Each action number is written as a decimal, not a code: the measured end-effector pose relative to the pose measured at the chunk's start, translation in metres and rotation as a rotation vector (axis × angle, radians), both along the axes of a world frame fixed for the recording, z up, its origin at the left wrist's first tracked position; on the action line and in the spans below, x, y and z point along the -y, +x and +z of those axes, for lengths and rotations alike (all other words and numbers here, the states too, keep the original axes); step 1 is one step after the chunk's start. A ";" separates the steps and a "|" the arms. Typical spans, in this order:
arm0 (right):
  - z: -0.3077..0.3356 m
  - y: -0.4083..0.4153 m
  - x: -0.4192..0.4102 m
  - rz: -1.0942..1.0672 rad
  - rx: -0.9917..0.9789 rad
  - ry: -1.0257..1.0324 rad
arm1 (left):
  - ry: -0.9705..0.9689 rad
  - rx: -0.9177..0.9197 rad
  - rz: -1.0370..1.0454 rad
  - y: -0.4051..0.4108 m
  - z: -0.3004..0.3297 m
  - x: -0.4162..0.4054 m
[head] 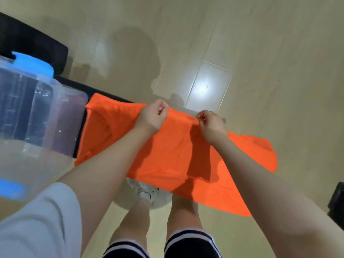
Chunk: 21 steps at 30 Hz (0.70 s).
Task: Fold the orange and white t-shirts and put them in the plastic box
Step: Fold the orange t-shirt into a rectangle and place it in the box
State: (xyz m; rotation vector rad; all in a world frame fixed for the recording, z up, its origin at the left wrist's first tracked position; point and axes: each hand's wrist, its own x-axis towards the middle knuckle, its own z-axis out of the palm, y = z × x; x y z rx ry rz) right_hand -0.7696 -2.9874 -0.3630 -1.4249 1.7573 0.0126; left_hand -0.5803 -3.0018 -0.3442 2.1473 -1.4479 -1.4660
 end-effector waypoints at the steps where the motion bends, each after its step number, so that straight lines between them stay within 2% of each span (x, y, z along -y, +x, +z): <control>1: -0.014 -0.008 0.009 -0.011 0.005 0.020 | -0.024 0.012 -0.080 -0.009 -0.009 0.013; 3: -0.039 -0.021 0.025 -0.008 0.051 0.095 | -0.053 0.001 -0.191 -0.025 -0.029 0.036; 5: -0.060 -0.027 0.038 0.009 0.144 0.272 | 0.005 0.019 -0.265 -0.034 -0.053 0.055; 8: -0.082 -0.028 0.049 0.070 0.275 0.547 | 0.229 0.081 -0.534 -0.040 -0.086 0.069; 10: -0.094 -0.027 0.052 0.075 0.317 0.660 | 0.379 0.111 -0.735 -0.038 -0.098 0.074; 13: -0.102 -0.027 0.052 0.131 0.346 0.774 | 0.550 0.174 -0.895 -0.028 -0.104 0.077; 16: -0.098 -0.026 0.053 0.100 0.368 0.692 | 0.508 0.169 -0.853 -0.021 -0.100 0.078; 19: -0.076 -0.028 0.059 0.010 0.304 0.348 | 0.281 0.104 -0.612 -0.017 -0.080 0.082; 21: -0.048 -0.031 0.059 0.051 0.211 0.097 | 0.145 0.057 -0.516 -0.014 -0.057 0.081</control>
